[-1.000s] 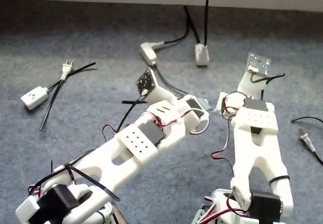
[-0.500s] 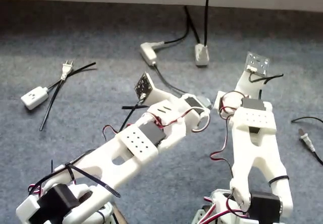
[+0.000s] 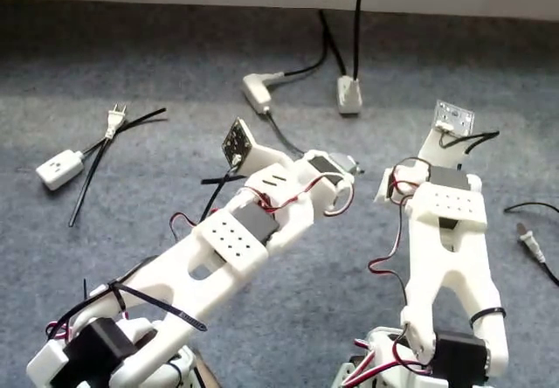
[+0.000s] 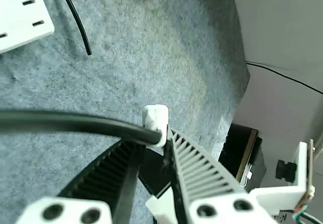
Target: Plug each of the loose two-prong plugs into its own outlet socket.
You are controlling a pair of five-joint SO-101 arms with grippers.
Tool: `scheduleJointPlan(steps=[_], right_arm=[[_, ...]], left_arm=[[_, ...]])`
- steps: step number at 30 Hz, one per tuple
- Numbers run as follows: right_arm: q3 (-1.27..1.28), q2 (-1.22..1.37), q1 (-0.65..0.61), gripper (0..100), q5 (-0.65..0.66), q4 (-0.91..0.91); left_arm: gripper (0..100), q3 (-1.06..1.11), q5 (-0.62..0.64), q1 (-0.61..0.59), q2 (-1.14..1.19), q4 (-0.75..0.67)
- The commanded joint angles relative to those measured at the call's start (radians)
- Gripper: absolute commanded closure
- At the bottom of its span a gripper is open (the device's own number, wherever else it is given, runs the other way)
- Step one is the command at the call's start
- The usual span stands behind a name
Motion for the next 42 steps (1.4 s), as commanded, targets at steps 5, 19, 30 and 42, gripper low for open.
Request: scheduleJointPlan(steps=[5, 19, 30, 42], right_arm=[[-0.051, -0.016, -0.067, 99.1, -0.002, 0.001], [-0.041, -0.001, -0.004, 99.1, 0.052, -0.171], [-0.140, 0.110, 0.081, 99.1, 0.054, -0.054], [-0.239, 0.117, -0.039, 99.1, 0.052, 0.137]], left_arm=[[99, -0.035, 0.005, 0.038, -0.041, -0.017], [99, 0.012, 0.005, 0.143, -0.047, -0.017], [99, 0.004, 0.006, 0.031, -0.045, -0.029], [99, 0.013, 0.005, 0.053, -0.045, -0.101]])
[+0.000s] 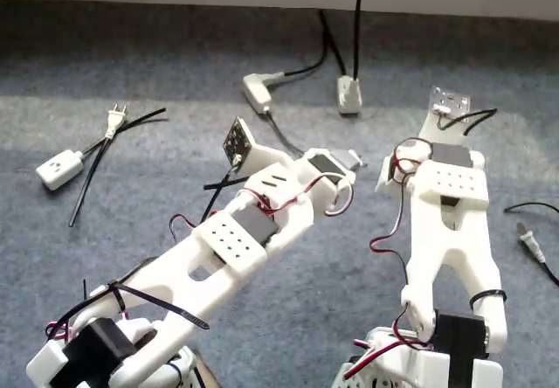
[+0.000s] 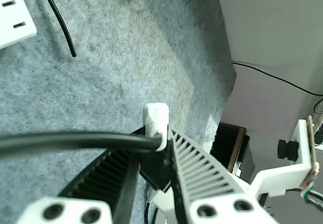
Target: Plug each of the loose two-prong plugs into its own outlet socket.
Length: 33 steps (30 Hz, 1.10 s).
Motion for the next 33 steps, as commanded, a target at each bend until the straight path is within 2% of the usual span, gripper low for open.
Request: scheduleJointPlan(steps=[1, 9, 14, 18, 22, 27, 31, 33], right_arm=[[-0.045, 0.004, -0.030, 99.1, 0.005, 0.004], [0.004, 0.007, -0.008, 99.1, 0.009, -0.131], [0.039, 0.007, 0.019, 99.1, 0.009, -0.211], [0.041, -0.002, 0.027, 99.1, 0.009, -0.206], [0.033, -0.005, 0.085, 99.1, 0.009, -0.165], [-0.004, 0.005, 0.168, 99.1, 0.003, -0.151], [0.005, 0.041, 0.188, 99.1, 0.003, -0.234], [0.004, 0.096, 0.188, 99.1, 0.003, -0.255]], left_arm=[[99, -0.007, 0.005, 0.065, -0.045, -0.025], [99, 0.038, 0.005, 0.168, -0.071, -0.023], [99, 0.140, 0.003, 0.208, -0.286, -0.023], [99, 0.229, 0.002, 0.177, -0.461, -0.028], [99, 0.248, -0.020, 0.111, -0.476, -0.029], [99, 0.189, -0.063, 0.047, -0.343, -0.026], [99, 0.044, -0.063, -0.035, -0.101, -0.012], [99, -0.059, -0.058, -0.068, 0.021, 0.054]])
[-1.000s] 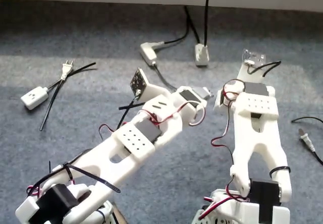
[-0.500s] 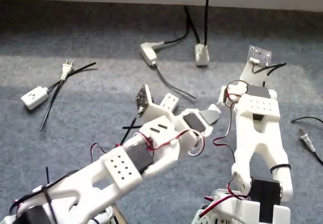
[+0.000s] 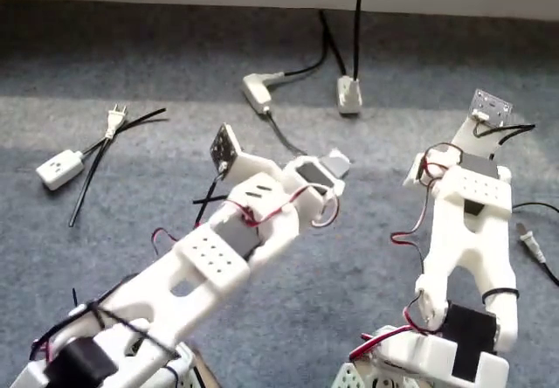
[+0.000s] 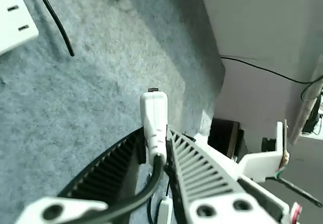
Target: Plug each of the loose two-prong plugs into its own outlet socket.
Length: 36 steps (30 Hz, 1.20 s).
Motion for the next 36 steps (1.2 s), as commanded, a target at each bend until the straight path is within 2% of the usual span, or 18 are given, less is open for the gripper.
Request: scheduleJointPlan(steps=[1, 4, 8, 13, 20, 31, 36], right_arm=[[-0.045, 0.073, 0.013, 99.1, -0.002, -0.051], [-0.051, 0.202, 0.008, 99.1, -0.002, -0.104], [-0.139, 0.374, 0.007, 99.1, -0.005, -0.136], [-0.246, 0.437, 0.012, 99.1, -0.051, -0.065], [-0.242, 0.437, 0.012, 99.1, -0.051, -0.065], [-0.242, 0.437, 0.010, 99.1, -0.051, -0.065], [-0.242, 0.438, 0.010, 99.1, -0.051, -0.065]], left_arm=[[99, -0.254, -0.008, -0.079, 0.257, 0.109], [99, -0.443, 0.002, -0.090, 0.389, 0.316], [99, -0.656, 0.080, -0.090, 0.479, 0.620], [99, -0.817, 0.129, -0.124, 0.539, 0.835], [99, -0.895, 0.143, -0.214, 0.625, 0.873], [99, -1.053, 0.143, -0.177, 0.851, 0.881], [99, -1.113, 0.140, -0.157, 0.872, 0.968]])
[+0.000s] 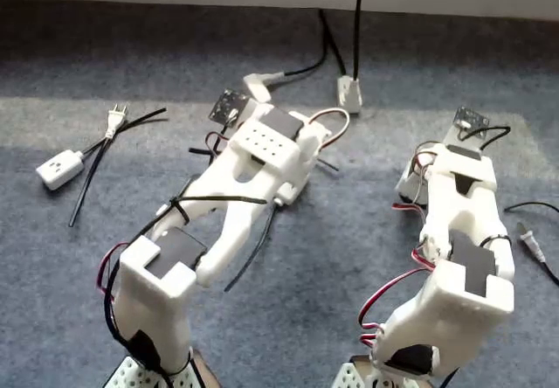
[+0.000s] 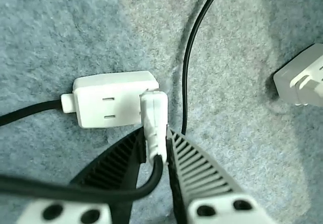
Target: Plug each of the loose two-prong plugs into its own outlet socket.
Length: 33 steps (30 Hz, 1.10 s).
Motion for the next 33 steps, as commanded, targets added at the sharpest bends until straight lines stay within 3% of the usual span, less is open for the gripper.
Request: scheduleJointPlan(steps=[1, 7, 33], right_arm=[[-0.054, 0.004, 0.007, 99.1, -0.015, -0.005], [-0.054, 0.004, 0.007, 99.1, -0.015, -0.005], [-0.054, 0.004, 0.007, 99.1, -0.015, -0.005]], left_arm=[[99, -0.084, 0.006, 0.047, -0.008, 0.086], [99, -0.094, 0.005, 0.079, -0.008, 0.114], [99, -0.091, -0.055, 0.013, 0.001, 0.107]])
